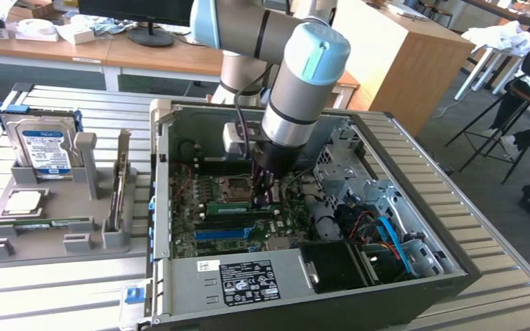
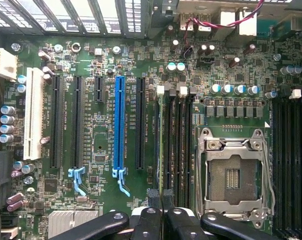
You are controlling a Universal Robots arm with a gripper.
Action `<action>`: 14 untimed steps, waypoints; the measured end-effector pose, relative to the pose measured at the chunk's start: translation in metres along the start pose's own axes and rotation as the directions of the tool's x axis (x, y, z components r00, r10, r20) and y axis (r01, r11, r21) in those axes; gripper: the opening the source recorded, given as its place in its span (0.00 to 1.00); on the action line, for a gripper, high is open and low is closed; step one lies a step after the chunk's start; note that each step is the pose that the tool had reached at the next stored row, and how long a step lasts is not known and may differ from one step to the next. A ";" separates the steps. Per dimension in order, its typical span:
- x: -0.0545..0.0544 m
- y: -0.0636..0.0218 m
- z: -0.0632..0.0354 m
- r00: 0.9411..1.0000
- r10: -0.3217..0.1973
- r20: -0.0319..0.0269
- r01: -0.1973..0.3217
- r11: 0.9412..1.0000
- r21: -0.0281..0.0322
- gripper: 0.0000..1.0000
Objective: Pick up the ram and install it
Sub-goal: 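Insert the ram into the slot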
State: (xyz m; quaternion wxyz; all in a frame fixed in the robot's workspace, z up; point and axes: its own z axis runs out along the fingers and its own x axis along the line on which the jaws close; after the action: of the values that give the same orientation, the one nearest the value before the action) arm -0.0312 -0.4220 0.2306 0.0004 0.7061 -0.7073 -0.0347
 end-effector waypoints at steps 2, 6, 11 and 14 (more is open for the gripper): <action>0.000 0.0000 0.0005 1.000 0.000 0.000 0.000 1.000 0.000 0.12; 0.000 0.0000 0.0006 1.000 0.000 -0.001 0.000 1.000 0.000 0.12; -0.002 0.0000 0.0009 1.000 0.000 -0.001 0.000 1.000 0.000 0.12; -0.002 0.0000 0.0009 1.000 0.000 -0.001 0.000 1.000 0.000 0.12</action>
State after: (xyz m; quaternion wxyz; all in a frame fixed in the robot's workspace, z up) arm -0.0312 -0.4202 0.2298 0.0006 0.7061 -0.7073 -0.0346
